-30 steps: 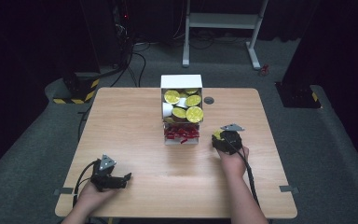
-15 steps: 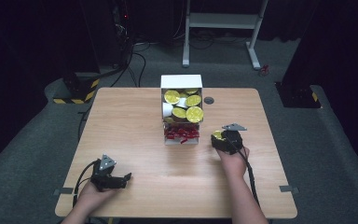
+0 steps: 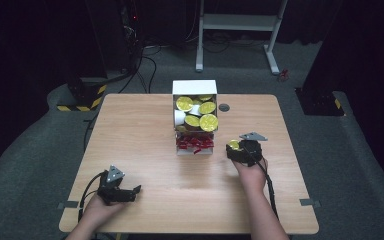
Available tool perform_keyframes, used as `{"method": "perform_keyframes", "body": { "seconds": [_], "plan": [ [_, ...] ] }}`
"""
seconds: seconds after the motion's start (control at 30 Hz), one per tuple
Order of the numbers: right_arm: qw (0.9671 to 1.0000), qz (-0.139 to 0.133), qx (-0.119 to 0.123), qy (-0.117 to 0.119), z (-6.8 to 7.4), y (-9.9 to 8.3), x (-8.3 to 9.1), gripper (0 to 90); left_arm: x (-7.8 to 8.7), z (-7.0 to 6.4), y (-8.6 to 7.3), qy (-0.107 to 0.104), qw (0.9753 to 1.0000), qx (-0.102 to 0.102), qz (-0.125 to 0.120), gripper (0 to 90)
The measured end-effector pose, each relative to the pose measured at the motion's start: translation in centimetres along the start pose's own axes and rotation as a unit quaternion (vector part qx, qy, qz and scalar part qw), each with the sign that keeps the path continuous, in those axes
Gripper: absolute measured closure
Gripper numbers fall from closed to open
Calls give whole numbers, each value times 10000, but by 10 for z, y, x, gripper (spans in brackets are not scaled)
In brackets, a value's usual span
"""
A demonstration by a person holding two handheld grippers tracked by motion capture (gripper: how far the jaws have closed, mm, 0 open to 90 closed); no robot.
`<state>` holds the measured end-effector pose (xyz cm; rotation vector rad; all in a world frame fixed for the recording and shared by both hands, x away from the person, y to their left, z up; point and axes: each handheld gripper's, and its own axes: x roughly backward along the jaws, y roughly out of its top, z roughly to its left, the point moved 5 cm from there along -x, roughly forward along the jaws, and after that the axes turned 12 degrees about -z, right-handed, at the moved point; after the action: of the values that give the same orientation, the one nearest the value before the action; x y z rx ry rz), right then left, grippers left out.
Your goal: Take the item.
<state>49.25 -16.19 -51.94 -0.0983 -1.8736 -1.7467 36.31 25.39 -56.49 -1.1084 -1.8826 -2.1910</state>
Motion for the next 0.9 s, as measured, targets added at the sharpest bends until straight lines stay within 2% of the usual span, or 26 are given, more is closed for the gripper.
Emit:
{"method": "perform_keyframes", "body": {
  "seconds": [0.27, 0.33, 0.57, 0.9],
  "plan": [
    [9998, -159, 41, 65, 3, 5, 8, 222, 0, 0, 0, 3, 10000, 1, 0, 50],
    [9998, -187, -17, 92, 4, 5, 11, 213, 0, 0, 0, 3, 10000, 3, -2, 50],
    [9997, -179, 42, 178, 7, 5, 19, 186, 0, 0, 0, -1, 10000, 1, -1, 51],
    [9993, -275, 0, 263, 12, 5, 31, 171, 0, 0, 0, 2, 10000, 3, -3, 51]
  ]
}}
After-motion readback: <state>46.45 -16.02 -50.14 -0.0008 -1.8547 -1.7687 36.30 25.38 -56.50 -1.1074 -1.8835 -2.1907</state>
